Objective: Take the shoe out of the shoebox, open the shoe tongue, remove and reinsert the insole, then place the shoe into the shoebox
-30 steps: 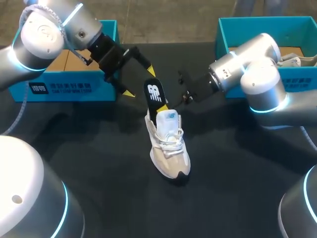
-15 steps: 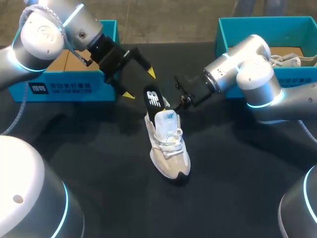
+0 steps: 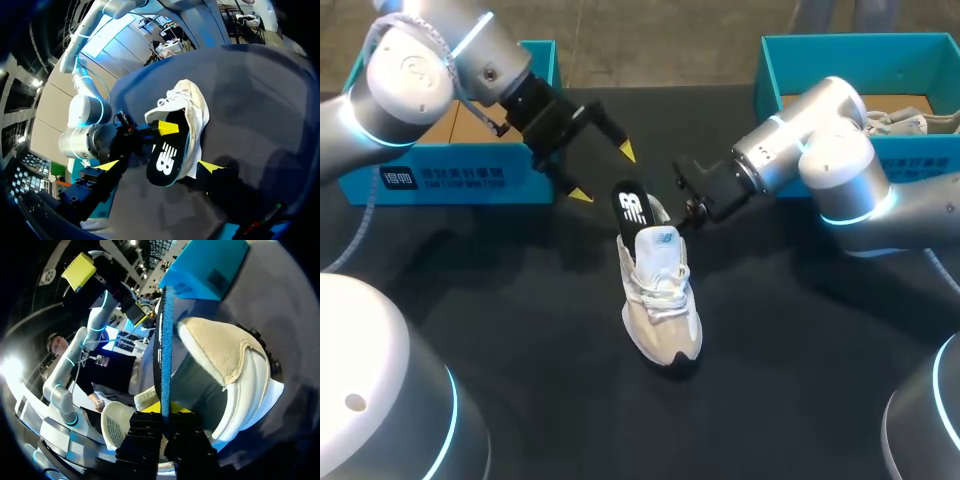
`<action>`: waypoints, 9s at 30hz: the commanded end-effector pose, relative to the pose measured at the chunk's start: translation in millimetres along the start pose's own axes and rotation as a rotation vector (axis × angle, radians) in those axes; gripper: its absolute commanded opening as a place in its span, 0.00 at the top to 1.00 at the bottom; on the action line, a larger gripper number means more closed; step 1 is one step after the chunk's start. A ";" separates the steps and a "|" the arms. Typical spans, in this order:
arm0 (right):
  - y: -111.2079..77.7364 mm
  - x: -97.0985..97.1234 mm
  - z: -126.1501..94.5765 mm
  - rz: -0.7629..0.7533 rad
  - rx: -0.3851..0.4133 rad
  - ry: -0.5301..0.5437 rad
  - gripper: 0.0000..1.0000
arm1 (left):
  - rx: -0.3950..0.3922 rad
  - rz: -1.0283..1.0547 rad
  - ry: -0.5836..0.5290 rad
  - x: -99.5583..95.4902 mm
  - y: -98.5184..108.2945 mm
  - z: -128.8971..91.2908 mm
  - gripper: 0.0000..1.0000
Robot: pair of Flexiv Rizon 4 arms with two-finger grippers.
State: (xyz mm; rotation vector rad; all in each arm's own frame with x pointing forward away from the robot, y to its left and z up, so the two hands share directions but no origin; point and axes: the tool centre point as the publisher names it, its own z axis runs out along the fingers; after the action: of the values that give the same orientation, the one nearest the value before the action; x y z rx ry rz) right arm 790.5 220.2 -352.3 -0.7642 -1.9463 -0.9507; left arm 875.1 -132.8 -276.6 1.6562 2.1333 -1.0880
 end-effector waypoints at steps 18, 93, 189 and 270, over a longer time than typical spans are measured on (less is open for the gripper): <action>21.0 2.2 -9.1 -0.032 0.037 -0.027 1.00 | 0.008 -0.010 -0.011 1.8 1.7 -3.0 0.00; 28.1 6.0 -17.5 -0.056 0.067 -0.073 0.72 | -0.029 -0.014 0.035 4.9 0.4 3.2 0.00; 49.5 71.2 -53.8 -0.049 -0.321 -0.406 1.00 | -0.129 -0.011 -0.012 24.4 8.5 -123.3 0.00; 5.5 -8.9 -16.0 0.592 0.102 -1.288 1.00 | -0.147 -0.119 -0.013 41.4 18.4 -169.3 0.00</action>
State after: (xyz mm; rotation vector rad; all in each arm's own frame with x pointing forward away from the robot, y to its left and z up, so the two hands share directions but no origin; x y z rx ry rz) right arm 803.7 210.1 -343.6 -2.0743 -2.4510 0.1381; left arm 921.8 12.8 -191.1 1.4692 2.2656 -0.9502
